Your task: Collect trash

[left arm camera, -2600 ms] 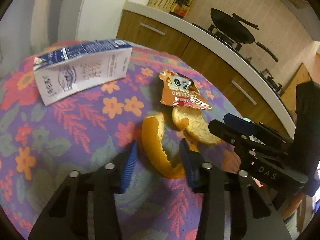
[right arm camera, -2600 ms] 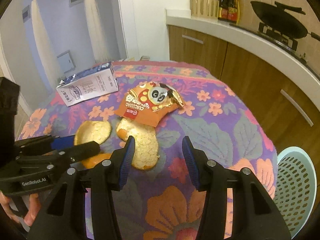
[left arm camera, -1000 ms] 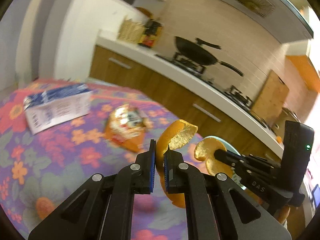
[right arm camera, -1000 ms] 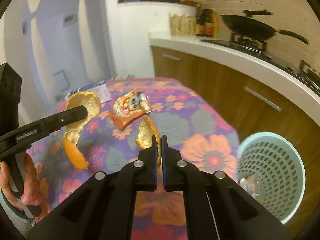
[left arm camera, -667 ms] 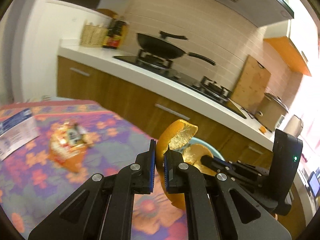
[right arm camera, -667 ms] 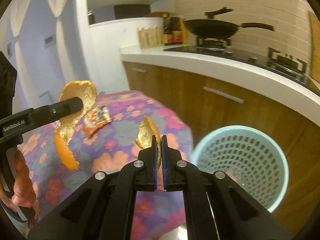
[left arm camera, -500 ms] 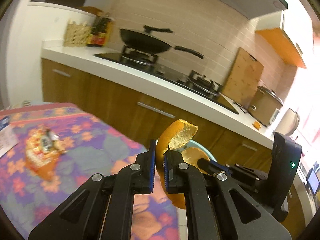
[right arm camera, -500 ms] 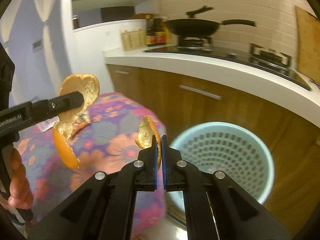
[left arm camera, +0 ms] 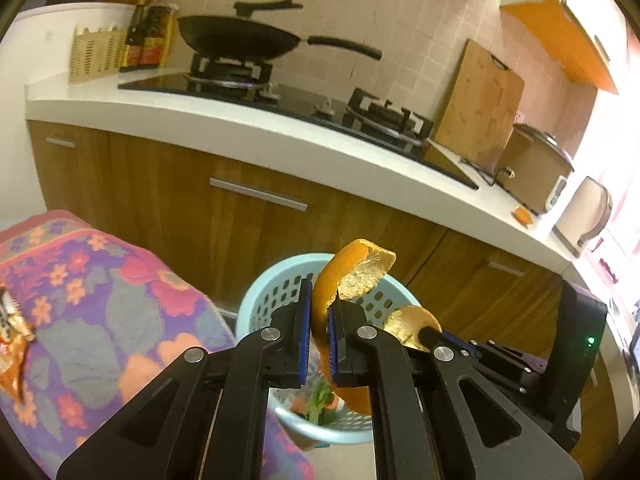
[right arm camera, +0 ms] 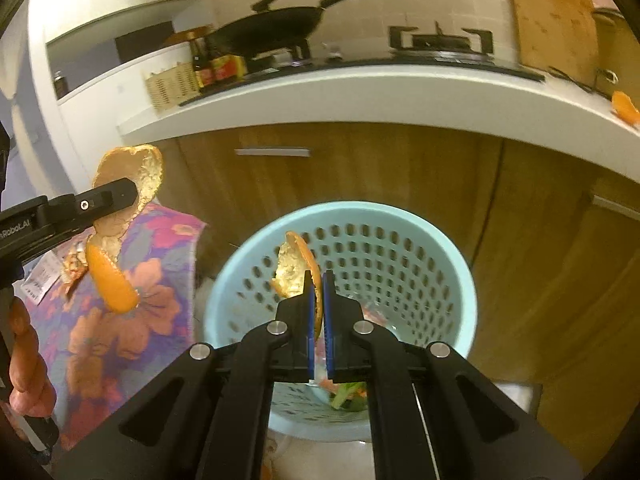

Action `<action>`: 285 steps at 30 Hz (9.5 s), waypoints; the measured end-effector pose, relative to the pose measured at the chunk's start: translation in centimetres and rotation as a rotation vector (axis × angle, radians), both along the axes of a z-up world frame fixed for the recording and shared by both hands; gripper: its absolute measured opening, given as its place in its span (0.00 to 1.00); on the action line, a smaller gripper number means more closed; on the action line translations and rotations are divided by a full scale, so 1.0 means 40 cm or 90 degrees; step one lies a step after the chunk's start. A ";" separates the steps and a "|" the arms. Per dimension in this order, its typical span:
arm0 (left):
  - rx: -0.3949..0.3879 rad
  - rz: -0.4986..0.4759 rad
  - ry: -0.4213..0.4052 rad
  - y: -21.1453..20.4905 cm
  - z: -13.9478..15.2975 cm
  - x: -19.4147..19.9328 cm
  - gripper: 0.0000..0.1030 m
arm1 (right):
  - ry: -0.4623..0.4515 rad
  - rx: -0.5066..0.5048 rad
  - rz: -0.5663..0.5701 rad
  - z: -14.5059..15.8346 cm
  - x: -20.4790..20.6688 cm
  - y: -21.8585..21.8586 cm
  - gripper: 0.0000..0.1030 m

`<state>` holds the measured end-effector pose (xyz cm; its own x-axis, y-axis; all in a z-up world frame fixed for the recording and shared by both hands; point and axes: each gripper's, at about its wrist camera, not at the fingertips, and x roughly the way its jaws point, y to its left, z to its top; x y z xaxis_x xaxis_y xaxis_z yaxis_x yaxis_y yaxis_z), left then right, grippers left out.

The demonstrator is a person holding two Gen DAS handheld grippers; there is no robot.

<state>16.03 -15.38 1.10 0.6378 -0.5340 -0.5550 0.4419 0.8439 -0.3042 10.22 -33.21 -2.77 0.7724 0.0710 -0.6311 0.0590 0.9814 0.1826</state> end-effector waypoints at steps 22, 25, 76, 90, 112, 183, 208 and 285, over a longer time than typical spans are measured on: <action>0.089 -0.015 0.031 -0.178 -0.083 0.140 0.07 | 0.066 -0.014 -0.052 -0.076 0.087 -0.069 0.02; 0.095 -0.013 0.033 -0.188 -0.087 0.151 0.08 | 0.083 -0.007 -0.051 -0.088 0.092 -0.075 0.02; 0.174 -0.072 0.137 -0.111 -0.105 0.124 0.57 | 0.076 0.004 -0.057 -0.023 0.026 -0.054 0.41; 0.086 -0.001 0.016 0.088 0.052 -0.028 0.68 | 0.021 -0.036 0.003 0.084 -0.011 0.096 0.41; 0.087 0.133 -0.108 0.470 0.160 -0.207 0.82 | -0.038 -0.105 0.162 0.194 -0.002 0.508 0.76; 0.026 0.250 0.072 0.865 -0.101 -0.121 0.35 | 0.067 -0.062 0.363 0.015 0.253 0.858 0.21; 0.058 0.014 0.048 0.148 -0.045 -0.072 0.35 | 0.039 -0.045 -0.001 0.007 0.059 0.101 0.21; 0.140 0.367 -0.184 0.360 -0.002 -0.317 0.87 | -0.092 -0.164 -0.007 0.137 -0.131 0.402 0.58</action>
<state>3.36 -0.98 1.02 0.9257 0.0417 -0.3760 -0.0599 0.9975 -0.0367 4.98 -17.14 2.72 0.8553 -0.0855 -0.5110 0.0610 0.9960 -0.0646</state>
